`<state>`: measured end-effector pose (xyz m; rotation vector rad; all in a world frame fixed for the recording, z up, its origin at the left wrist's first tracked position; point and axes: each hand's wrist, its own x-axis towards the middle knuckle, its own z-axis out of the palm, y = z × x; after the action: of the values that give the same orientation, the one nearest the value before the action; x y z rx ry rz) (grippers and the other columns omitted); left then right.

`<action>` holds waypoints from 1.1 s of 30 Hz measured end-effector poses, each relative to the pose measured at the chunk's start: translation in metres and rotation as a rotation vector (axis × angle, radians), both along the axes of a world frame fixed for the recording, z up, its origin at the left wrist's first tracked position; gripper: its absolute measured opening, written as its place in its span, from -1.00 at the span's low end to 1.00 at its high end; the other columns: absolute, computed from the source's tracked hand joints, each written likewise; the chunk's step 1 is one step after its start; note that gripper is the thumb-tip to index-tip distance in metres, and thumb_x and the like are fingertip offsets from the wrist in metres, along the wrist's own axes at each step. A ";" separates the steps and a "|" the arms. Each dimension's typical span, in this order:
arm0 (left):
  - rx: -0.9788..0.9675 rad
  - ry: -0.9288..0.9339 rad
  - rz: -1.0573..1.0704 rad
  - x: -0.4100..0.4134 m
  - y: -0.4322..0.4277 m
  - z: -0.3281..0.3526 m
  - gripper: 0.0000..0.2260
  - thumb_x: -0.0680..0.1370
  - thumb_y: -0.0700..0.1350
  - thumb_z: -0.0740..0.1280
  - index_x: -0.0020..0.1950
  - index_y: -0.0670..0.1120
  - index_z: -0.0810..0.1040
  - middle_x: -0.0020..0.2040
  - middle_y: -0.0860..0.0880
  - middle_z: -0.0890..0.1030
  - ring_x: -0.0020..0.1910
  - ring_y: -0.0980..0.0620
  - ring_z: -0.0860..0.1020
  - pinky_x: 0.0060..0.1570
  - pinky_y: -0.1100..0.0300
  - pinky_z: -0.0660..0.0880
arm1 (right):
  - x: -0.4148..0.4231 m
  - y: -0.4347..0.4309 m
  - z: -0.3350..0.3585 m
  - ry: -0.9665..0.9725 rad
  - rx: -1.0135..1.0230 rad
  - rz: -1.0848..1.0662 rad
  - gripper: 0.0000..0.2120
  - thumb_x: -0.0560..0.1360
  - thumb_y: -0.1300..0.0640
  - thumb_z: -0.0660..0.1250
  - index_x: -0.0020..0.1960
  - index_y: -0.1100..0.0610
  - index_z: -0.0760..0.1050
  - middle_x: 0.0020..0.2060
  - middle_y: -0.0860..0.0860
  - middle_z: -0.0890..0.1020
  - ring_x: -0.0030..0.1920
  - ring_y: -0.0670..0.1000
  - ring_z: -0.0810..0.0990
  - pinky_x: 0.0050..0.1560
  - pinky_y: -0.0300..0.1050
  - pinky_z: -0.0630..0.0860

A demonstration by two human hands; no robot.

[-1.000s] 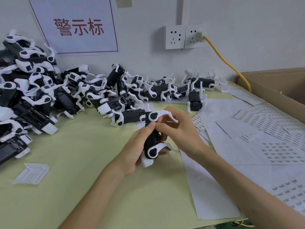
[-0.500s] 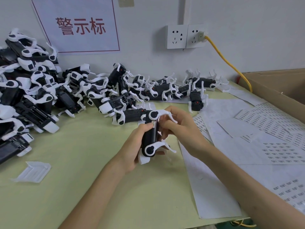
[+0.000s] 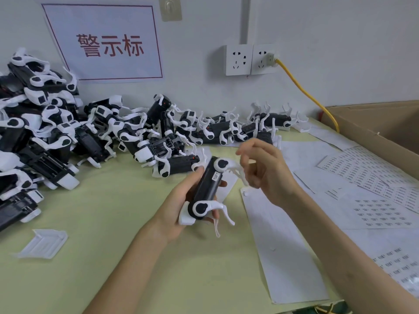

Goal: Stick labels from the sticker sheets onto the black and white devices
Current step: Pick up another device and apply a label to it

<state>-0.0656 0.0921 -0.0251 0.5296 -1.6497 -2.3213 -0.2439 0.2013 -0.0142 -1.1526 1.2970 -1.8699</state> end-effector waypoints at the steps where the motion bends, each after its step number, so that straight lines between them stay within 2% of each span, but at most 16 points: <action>1: 0.005 -0.012 -0.024 -0.001 0.001 0.000 -0.48 0.55 0.24 0.21 0.04 -0.16 0.74 -0.22 -0.20 0.62 -0.38 -0.13 0.59 -0.25 0.07 0.56 | -0.003 0.002 0.001 0.027 -0.001 0.002 -0.93 0.46 0.11 0.37 -0.16 0.10 0.57 -0.31 0.01 0.51 -0.45 0.00 0.40 -0.47 -0.24 0.34; 4: -0.002 -0.073 -0.128 -0.002 0.003 -0.001 -0.35 0.60 0.26 0.10 0.24 -0.28 0.60 -0.26 -0.08 0.68 -0.39 -0.05 0.61 -0.36 0.15 0.56 | -0.008 0.006 0.002 0.288 0.202 0.137 -0.78 0.52 0.01 0.37 0.11 0.06 0.64 0.09 -0.01 0.67 0.07 0.11 0.64 0.04 -0.14 0.54; 5: -0.006 -0.087 -0.153 -0.002 0.002 -0.002 -0.32 0.61 0.29 0.05 0.26 -0.28 0.58 -0.26 -0.05 0.69 -0.39 -0.04 0.62 -0.37 0.16 0.56 | -0.009 0.008 0.001 0.364 0.295 0.198 -0.72 0.55 -0.01 0.34 0.21 0.04 0.63 0.18 -0.03 0.66 0.19 0.08 0.63 0.15 -0.15 0.53; 6: -0.011 -0.093 -0.177 -0.002 0.001 -0.002 -0.29 0.62 0.32 0.00 0.23 -0.26 0.60 -0.25 -0.05 0.70 -0.38 -0.03 0.62 -0.37 0.16 0.56 | -0.010 0.010 0.001 0.396 0.374 0.257 -0.68 0.58 -0.03 0.31 0.27 0.02 0.61 0.20 -0.04 0.65 0.20 0.05 0.64 0.16 -0.17 0.52; 9: 0.019 -0.110 -0.238 -0.001 -0.006 -0.003 -0.14 0.55 0.44 -0.11 0.04 -0.18 0.74 -0.20 -0.11 0.69 -0.32 -0.04 0.60 -0.30 0.12 0.58 | -0.014 0.017 0.007 0.334 0.493 0.389 -0.65 0.61 -0.08 0.28 0.31 0.04 0.58 0.07 0.00 0.68 0.00 0.09 0.68 -0.01 -0.14 0.58; 11: 0.074 -0.118 -0.258 0.000 -0.010 -0.005 -0.08 0.53 0.49 -0.14 0.05 -0.19 0.75 -0.13 -0.15 0.70 -0.29 -0.07 0.62 -0.31 0.14 0.56 | -0.019 0.021 0.011 0.267 0.524 0.444 -0.60 0.59 -0.10 0.32 0.28 0.16 0.56 0.00 0.09 0.68 -0.06 0.18 0.69 -0.12 -0.08 0.63; 14: 0.124 -0.062 -0.254 -0.001 -0.014 -0.009 -0.11 0.53 0.49 -0.12 -0.05 -0.19 0.75 -0.23 -0.16 0.66 -0.28 -0.08 0.59 -0.35 0.18 0.54 | -0.025 0.025 0.013 0.214 0.593 0.491 -0.53 0.53 -0.24 0.32 0.18 0.14 0.58 0.00 0.18 0.69 -0.17 0.24 0.71 -0.27 -0.06 0.65; 16: 0.188 0.001 -0.146 -0.002 -0.016 -0.009 -0.18 0.53 0.48 -0.08 -0.10 -0.15 0.70 -0.25 -0.17 0.58 -0.29 -0.11 0.55 -0.44 0.17 0.54 | -0.030 0.025 0.012 0.146 0.647 0.467 -0.51 0.53 -0.30 0.26 0.18 0.08 0.59 -0.02 0.22 0.69 -0.28 0.22 0.69 -0.33 -0.09 0.63; 19: 0.182 0.048 0.135 -0.003 -0.024 -0.012 -0.33 0.62 0.38 0.00 0.20 -0.15 0.58 -0.09 -0.21 0.64 -0.32 -0.18 0.64 -0.42 0.10 0.61 | -0.044 0.027 0.011 -0.074 0.635 0.288 -0.44 0.63 -0.25 0.15 0.30 0.22 0.49 -0.12 0.25 0.65 -0.42 0.14 0.56 -0.39 -0.12 0.59; 22: 0.167 0.109 0.282 -0.002 -0.029 -0.015 -0.45 0.67 0.28 0.07 0.21 -0.16 0.56 -0.10 -0.18 0.68 -0.31 -0.13 0.66 -0.36 0.09 0.64 | -0.061 0.033 0.013 -0.456 0.394 -0.045 -0.46 0.64 -0.19 0.19 0.30 0.28 0.44 -0.10 0.25 0.59 -0.41 0.10 0.61 -0.44 -0.17 0.58; 24: 0.171 0.120 0.333 -0.002 -0.029 -0.016 -0.51 0.67 0.25 0.10 0.16 -0.15 0.56 -0.15 -0.15 0.66 -0.35 -0.10 0.64 -0.36 0.10 0.63 | -0.077 0.043 0.013 -0.691 0.044 -0.278 -0.46 0.62 -0.19 0.25 0.29 0.27 0.45 0.01 0.20 0.59 -0.19 0.15 0.71 -0.29 -0.11 0.65; 26: 0.164 0.115 0.359 -0.003 -0.028 -0.017 -0.54 0.68 0.23 0.10 0.13 -0.14 0.55 -0.18 -0.14 0.65 -0.37 -0.09 0.62 -0.38 0.12 0.62 | -0.093 0.058 0.012 -0.796 -0.316 -0.374 -0.44 0.62 -0.22 0.23 0.38 0.21 0.41 0.21 0.16 0.61 0.07 0.24 0.72 0.03 0.07 0.67; 27: 0.157 0.116 0.376 -0.004 -0.026 -0.018 -0.56 0.68 0.21 0.10 0.13 -0.13 0.54 -0.19 -0.14 0.65 -0.37 -0.09 0.62 -0.38 0.13 0.62 | -0.097 0.064 0.011 -0.824 -0.418 -0.391 -0.43 0.63 -0.24 0.19 0.44 0.16 0.36 0.28 0.17 0.59 0.13 0.28 0.70 0.17 0.16 0.62; 29: 0.123 0.136 0.441 -0.007 -0.024 -0.018 -0.65 0.70 0.15 0.12 0.16 -0.09 0.51 -0.21 -0.14 0.64 -0.40 -0.08 0.60 -0.41 0.15 0.60 | -0.101 0.067 0.008 -0.816 -0.372 -0.491 -0.47 0.66 -0.20 0.15 0.49 0.10 0.29 0.30 0.15 0.59 0.13 0.27 0.70 0.26 0.19 0.56; 31: 0.050 0.153 0.566 -0.008 -0.024 -0.019 -0.82 0.70 0.04 0.17 0.18 -0.01 0.47 -0.22 -0.12 0.62 -0.44 -0.03 0.56 -0.44 0.19 0.54 | -0.097 0.060 0.003 -0.721 -0.112 -0.633 -0.58 0.67 -0.06 0.16 0.43 0.14 0.37 0.22 0.13 0.66 0.05 0.20 0.74 0.15 0.06 0.59; 33: -0.011 0.164 0.702 -0.006 -0.030 -0.021 -0.92 0.69 -0.04 0.21 0.18 0.06 0.43 -0.19 -0.11 0.59 -0.46 0.03 0.49 -0.45 0.24 0.44 | -0.088 0.047 0.001 -0.638 0.077 -0.640 -0.72 0.64 0.06 0.20 0.30 0.14 0.46 0.14 0.11 0.70 0.00 0.14 0.75 0.05 -0.03 0.57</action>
<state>-0.0715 0.0626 -0.0466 0.7461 -1.1485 -1.7779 -0.3322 0.2487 -0.0128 -0.0312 1.4093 -2.3222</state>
